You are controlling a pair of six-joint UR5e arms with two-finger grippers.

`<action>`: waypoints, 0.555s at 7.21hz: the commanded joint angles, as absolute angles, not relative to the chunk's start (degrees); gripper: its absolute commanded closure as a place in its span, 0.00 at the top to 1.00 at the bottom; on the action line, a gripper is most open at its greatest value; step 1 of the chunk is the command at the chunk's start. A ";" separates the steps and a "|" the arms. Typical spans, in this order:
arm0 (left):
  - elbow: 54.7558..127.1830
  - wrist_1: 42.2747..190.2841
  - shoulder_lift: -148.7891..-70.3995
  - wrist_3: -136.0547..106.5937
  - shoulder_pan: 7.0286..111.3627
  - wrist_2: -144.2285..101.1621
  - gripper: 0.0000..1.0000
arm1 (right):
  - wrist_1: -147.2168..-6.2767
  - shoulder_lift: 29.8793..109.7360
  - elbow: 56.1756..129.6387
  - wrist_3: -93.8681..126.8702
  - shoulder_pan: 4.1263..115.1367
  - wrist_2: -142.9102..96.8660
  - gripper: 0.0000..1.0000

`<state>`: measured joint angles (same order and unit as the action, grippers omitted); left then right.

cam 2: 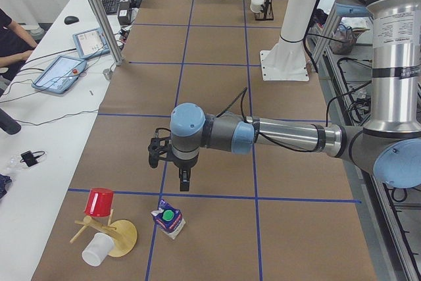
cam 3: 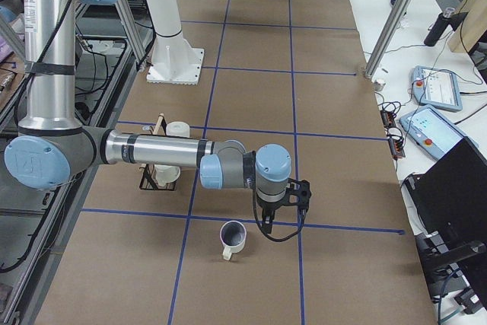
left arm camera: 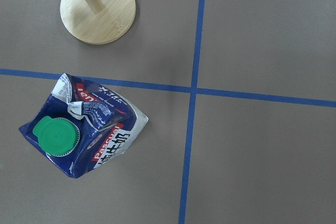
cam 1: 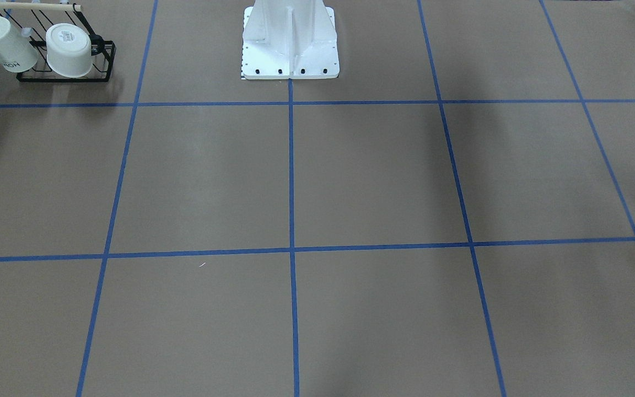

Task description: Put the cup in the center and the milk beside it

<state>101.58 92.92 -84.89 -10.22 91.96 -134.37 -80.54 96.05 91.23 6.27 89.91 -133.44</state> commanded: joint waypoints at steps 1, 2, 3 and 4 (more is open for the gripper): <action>101.78 93.16 -84.81 -10.20 92.02 -134.38 0.98 | -80.06 98.34 90.53 -5.64 89.91 -134.20 1.00; 101.78 93.16 -84.81 -10.20 92.02 -134.47 0.98 | -79.98 99.48 90.18 -11.45 89.91 -134.38 1.00; 101.78 93.16 -84.81 -10.20 92.02 -134.47 0.98 | -80.24 99.58 89.48 -17.26 89.91 -134.30 1.00; 101.78 93.16 -84.81 -10.20 92.02 -134.47 0.98 | -80.24 99.41 88.60 -20.01 89.91 -134.30 1.00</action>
<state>101.77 93.16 -84.82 -10.20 92.02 -134.46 -80.15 99.30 89.59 -14.66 89.91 -134.27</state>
